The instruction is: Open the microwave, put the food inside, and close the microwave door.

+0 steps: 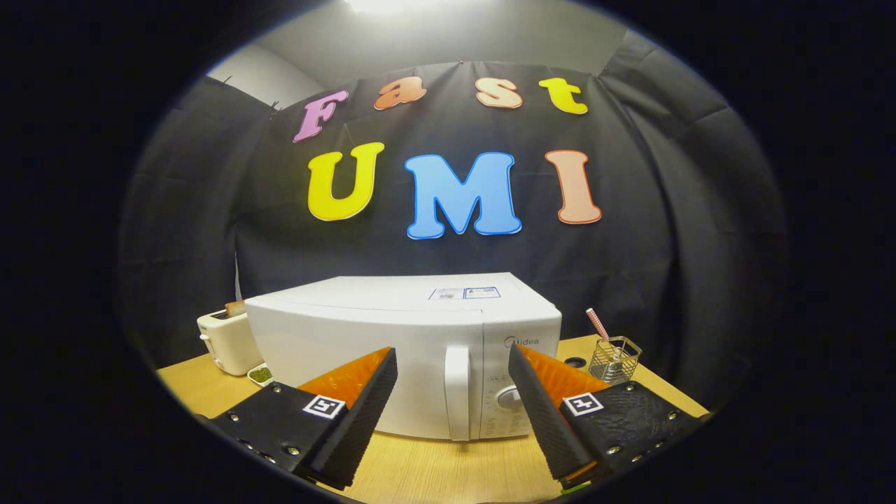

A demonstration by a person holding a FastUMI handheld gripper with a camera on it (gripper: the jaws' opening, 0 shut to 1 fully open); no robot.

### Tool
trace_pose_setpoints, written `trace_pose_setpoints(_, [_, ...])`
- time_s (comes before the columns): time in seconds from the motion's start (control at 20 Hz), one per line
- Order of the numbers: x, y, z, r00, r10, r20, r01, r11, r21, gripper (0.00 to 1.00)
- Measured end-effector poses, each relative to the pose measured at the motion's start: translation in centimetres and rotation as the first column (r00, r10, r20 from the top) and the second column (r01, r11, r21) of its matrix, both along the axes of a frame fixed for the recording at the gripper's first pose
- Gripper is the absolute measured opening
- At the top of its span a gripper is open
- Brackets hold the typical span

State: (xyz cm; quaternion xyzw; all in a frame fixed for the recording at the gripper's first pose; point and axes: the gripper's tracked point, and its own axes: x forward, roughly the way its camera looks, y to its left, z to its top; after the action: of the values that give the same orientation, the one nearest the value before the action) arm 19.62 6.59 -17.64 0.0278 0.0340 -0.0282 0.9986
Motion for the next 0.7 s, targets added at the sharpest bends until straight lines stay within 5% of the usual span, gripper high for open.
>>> trace_pose_setpoints(0.2, [2.4,0.0,-3.3,0.998,-0.012,-0.070,0.014,1.000,0.023,0.97])
trace_pose_setpoints(0.35, [3.7,-0.7,-4.7,0.995,-0.049,-0.082,0.048,0.999,-0.009,0.87])
trace_pose_setpoints(0.5, [4.2,-0.5,-4.6,0.998,-0.045,-0.051,0.045,0.999,-0.002,0.64])
trace_pose_setpoints(0.65, [3.6,-0.9,-4.6,0.997,-0.055,-0.049,0.054,0.998,-0.018,0.63])
trace_pose_setpoints(0.7, [4.7,-0.8,-5.1,0.997,-0.057,-0.048,0.056,0.998,-0.010,0.40])
